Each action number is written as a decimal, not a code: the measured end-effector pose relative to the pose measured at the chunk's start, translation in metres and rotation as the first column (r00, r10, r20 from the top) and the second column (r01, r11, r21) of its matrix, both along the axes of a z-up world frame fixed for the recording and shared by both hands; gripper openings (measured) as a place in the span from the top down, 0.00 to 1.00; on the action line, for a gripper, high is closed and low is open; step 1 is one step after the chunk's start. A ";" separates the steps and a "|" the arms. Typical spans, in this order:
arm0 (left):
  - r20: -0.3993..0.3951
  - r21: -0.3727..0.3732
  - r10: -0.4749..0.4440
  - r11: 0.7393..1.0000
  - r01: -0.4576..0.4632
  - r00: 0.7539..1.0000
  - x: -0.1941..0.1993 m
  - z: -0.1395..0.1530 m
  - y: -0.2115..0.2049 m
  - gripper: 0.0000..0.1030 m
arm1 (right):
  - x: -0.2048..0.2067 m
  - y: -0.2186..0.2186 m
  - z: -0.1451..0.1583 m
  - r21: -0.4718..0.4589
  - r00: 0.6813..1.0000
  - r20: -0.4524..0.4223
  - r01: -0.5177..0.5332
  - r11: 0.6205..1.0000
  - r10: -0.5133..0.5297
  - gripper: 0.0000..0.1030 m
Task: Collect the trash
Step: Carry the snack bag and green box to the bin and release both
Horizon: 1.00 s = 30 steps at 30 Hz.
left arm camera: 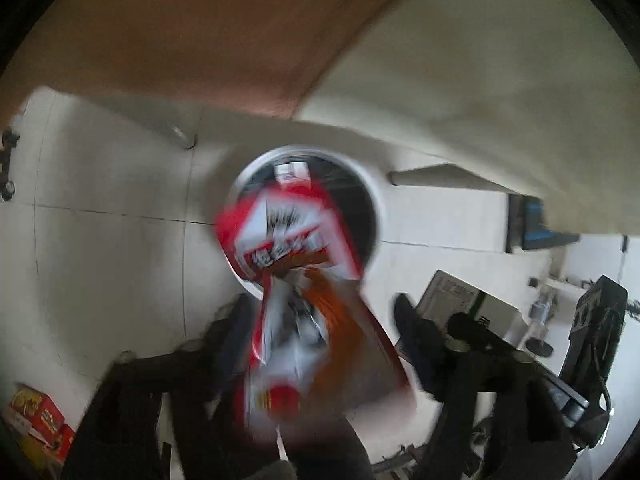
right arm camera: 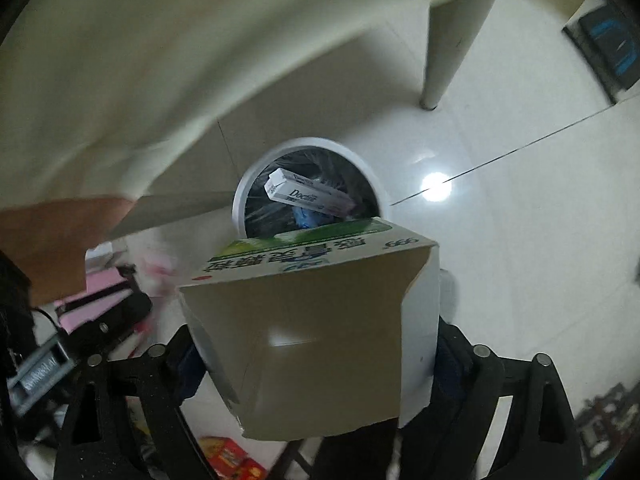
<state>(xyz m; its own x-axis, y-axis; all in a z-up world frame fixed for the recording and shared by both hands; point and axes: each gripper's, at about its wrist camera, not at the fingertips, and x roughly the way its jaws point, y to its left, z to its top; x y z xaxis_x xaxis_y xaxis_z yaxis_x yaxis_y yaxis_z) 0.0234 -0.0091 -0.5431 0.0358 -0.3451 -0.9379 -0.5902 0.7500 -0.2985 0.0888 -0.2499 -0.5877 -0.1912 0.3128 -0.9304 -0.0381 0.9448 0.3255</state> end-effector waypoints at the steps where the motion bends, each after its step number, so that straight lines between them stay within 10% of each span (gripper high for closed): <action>1: -0.004 0.003 0.011 1.000 -0.011 1.000 0.000 -0.015 0.003 0.13 | 0.001 0.005 -0.022 0.010 1.000 -0.014 -0.014 1.000 0.015 0.05; 12: -0.068 0.276 -0.076 0.957 0.092 0.995 -0.023 -0.038 -0.002 0.01 | -0.015 0.022 -0.068 -0.256 0.971 0.075 -0.200 0.946 0.226 0.00; 30: -0.136 0.331 -0.114 0.931 0.154 0.984 -0.044 -0.011 -0.022 0.01 | -0.021 0.016 -0.028 -0.354 0.950 0.093 -0.249 0.901 0.299 0.00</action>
